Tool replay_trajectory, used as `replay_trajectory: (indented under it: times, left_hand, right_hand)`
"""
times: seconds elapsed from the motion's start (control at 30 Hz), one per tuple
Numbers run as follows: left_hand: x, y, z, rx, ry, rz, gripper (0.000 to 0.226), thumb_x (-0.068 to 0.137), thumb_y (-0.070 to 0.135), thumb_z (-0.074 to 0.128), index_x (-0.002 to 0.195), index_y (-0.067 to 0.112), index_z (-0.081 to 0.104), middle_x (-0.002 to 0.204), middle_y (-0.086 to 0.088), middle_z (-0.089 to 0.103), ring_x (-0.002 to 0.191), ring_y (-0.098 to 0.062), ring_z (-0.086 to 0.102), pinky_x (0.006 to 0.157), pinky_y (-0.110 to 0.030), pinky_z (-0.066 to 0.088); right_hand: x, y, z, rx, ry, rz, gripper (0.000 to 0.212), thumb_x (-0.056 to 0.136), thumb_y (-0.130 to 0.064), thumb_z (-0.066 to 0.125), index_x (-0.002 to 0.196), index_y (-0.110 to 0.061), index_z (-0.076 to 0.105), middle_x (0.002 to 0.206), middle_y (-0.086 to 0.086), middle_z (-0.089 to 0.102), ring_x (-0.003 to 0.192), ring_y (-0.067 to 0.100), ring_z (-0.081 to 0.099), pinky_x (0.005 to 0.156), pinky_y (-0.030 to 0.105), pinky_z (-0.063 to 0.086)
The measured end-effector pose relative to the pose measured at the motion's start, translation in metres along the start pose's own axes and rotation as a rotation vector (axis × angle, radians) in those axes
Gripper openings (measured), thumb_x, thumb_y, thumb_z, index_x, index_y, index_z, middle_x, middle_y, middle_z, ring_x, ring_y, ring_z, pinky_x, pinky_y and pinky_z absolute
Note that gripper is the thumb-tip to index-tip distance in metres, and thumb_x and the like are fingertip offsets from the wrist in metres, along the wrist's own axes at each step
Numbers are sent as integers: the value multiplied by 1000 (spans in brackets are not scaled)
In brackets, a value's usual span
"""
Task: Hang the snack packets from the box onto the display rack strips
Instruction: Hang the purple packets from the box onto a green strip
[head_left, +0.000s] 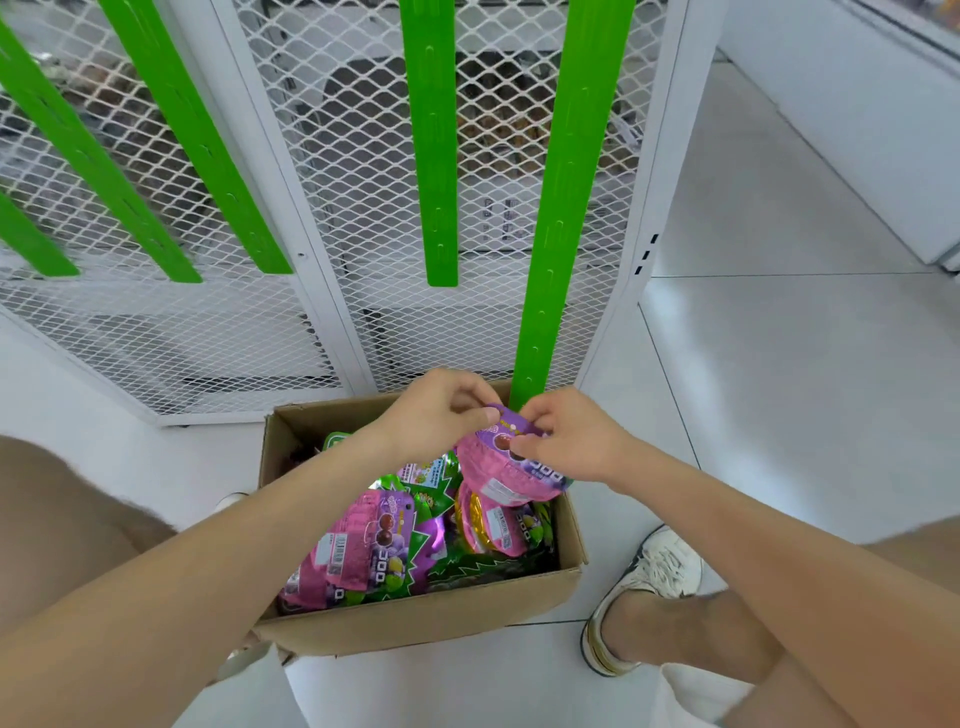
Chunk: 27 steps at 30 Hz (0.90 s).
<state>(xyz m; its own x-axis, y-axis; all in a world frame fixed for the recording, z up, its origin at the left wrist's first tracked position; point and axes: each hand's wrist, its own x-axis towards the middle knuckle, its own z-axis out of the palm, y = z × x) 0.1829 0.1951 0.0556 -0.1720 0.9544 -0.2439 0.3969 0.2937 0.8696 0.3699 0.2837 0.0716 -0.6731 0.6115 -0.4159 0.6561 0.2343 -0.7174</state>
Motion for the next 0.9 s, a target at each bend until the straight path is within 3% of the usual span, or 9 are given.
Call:
replay_trajectory:
  times: [0.2,0.37,0.4,0.47,0.5,0.57,0.7,0.8,0.9]
  left_hand:
    - [10,9,17,-262,-40,-237,6,104,2,62,107,6,64,93,-5,72,80,-13,73,78,-38,67]
    - [17,13,22,-206,-63,-248,6,99,4,70,104,5,69,92,-10,76,77,-17,76,76,-36,66]
    - [18,15,23,-217,-62,-263,8,97,4,73,105,3,70,91,-11,78,79,-21,78,78,-40,67]
    - [16,21,26,-274,-48,-319,12,96,2,73,107,-1,68,89,-16,80,83,-29,80,78,-45,67]
    - [15,25,28,-305,-38,-351,11,96,1,71,106,-1,67,88,-18,80,81,-29,80,75,-44,67]
    - [10,33,33,-348,-46,-415,6,94,0,71,98,1,67,82,-17,79,71,-25,79,66,-37,66]
    - [-3,43,42,-443,-133,-481,9,93,-5,71,86,1,72,84,-21,79,69,-22,78,67,-31,66]
    - [-10,47,35,-378,-158,-457,14,93,16,80,94,4,73,97,-19,80,84,-25,80,73,-34,66]
    - [-4,38,23,-110,-32,-372,29,95,38,78,105,11,74,99,-8,81,84,-21,80,70,-35,65]
  right_hand:
    - [5,18,-39,8,-13,195,31,78,-11,87,107,-15,75,107,9,74,91,24,73,65,31,55]
    - [2,10,-39,-129,58,163,9,77,-18,83,80,-21,74,80,-2,72,75,17,66,61,24,54]
    - [0,8,-34,-255,97,138,14,77,-24,80,88,-20,73,86,0,73,83,19,68,71,29,58]
    - [-8,3,-21,-469,227,97,53,71,-42,76,116,-18,61,109,5,66,103,26,64,88,43,57]
    - [-13,1,-15,-452,256,78,66,66,-51,75,121,-20,55,114,4,59,108,26,59,91,44,55]
    - [-26,-9,-6,-244,107,60,60,63,-56,81,111,-29,57,109,-4,61,101,14,59,88,36,55]
    - [-35,-11,5,-102,-121,127,36,81,-39,85,106,-16,72,99,1,75,89,14,70,81,32,58]
    - [-26,0,6,-144,-102,116,19,96,-12,66,114,-7,68,90,6,68,83,20,65,72,32,53]
    - [-18,7,-7,-117,28,66,20,96,0,51,90,-16,62,78,3,64,76,19,63,59,19,48]
